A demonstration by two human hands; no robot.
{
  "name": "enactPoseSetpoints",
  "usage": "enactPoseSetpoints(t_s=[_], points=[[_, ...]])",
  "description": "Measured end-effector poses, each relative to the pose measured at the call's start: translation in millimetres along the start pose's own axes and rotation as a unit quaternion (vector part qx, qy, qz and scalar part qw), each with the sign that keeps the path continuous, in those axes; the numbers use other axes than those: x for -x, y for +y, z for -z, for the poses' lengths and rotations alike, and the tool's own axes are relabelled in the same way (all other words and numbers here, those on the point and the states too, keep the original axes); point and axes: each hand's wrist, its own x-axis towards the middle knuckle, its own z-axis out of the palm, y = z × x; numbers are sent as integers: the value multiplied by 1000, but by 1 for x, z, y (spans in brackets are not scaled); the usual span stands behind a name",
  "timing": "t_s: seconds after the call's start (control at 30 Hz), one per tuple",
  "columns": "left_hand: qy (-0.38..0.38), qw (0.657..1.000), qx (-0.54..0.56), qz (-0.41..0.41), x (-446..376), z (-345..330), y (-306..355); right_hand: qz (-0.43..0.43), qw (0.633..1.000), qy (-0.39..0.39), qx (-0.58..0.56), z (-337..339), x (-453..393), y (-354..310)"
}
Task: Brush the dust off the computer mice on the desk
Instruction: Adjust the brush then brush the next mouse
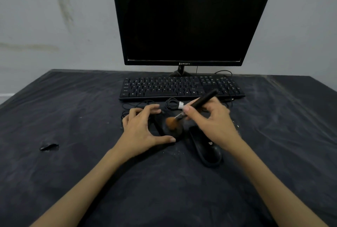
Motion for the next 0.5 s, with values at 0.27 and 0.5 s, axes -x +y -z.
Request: enactPoseSetpoints(t_s=[0.27, 0.5], points=[[-8, 1000, 1, -4, 2, 3, 2, -17, 998, 53, 43, 10, -3, 10], [-8, 1000, -2, -5, 2, 3, 2, -22, 987, 61, 145, 13, -5, 16]])
